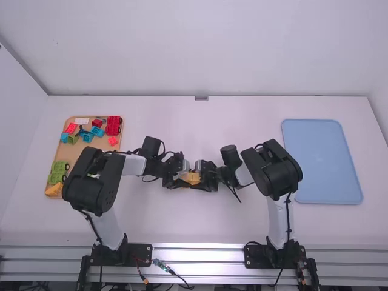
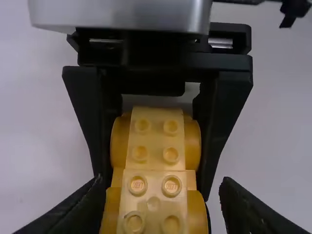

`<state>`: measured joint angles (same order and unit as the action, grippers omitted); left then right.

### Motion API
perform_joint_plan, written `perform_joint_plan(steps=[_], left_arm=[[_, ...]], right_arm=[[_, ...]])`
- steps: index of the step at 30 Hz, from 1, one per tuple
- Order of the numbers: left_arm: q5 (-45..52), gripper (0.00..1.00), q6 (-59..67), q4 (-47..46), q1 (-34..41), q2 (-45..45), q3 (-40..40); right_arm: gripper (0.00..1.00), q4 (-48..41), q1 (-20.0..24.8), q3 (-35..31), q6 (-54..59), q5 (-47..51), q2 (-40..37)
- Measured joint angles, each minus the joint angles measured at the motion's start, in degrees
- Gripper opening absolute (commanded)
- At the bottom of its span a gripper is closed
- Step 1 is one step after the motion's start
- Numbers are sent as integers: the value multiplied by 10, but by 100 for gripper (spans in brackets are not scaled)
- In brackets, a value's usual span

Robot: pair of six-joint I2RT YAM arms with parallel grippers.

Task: Assemble lego blocks to make yellow taxi

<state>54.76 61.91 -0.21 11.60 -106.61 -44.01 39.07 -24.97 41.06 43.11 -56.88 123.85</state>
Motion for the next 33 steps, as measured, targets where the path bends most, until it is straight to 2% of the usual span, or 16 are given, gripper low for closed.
perform_joint_plan(steps=[3, 7, 8, 10, 11, 12, 13, 19, 23, 33], left_arm=[[-4, 75, 0, -40, 0, 0, -24], [-3, 76, 10, -95, 0, 4, -53], [-3, 72, 13, -106, 0, 7, -58], [-3, 50, 23, -120, 0, 13, -64], [-3, 20, 30, -129, 0, 17, -68], [-3, 7, 36, -133, 0, 20, -71], [-3, 2, 43, -139, 0, 23, -75], [-3, 2, 73, -143, 0, 24, -75], [17, 2, 98, -105, -6, 24, -52], [36, 2, 1, 127, -23, 24, 47]], right_arm=[[3, 0, 0, 0, -1, 0, 0], [4, 0, 0, 0, -1, 0, 0], [4, 0, 0, 0, -1, 0, 0], [4, 0, 0, 0, -1, 0, 0], [4, 0, 0, 0, -1, 0, 0], [4, 0, 0, 0, -1, 0, 0], [4, 0, 0, 0, -1, 0, 0], [4, 0, 1, 0, -1, 0, 0], [3, 0, 1, 0, -1, 0, 0], [3, 0, 1, 0, -1, -1, 0]])
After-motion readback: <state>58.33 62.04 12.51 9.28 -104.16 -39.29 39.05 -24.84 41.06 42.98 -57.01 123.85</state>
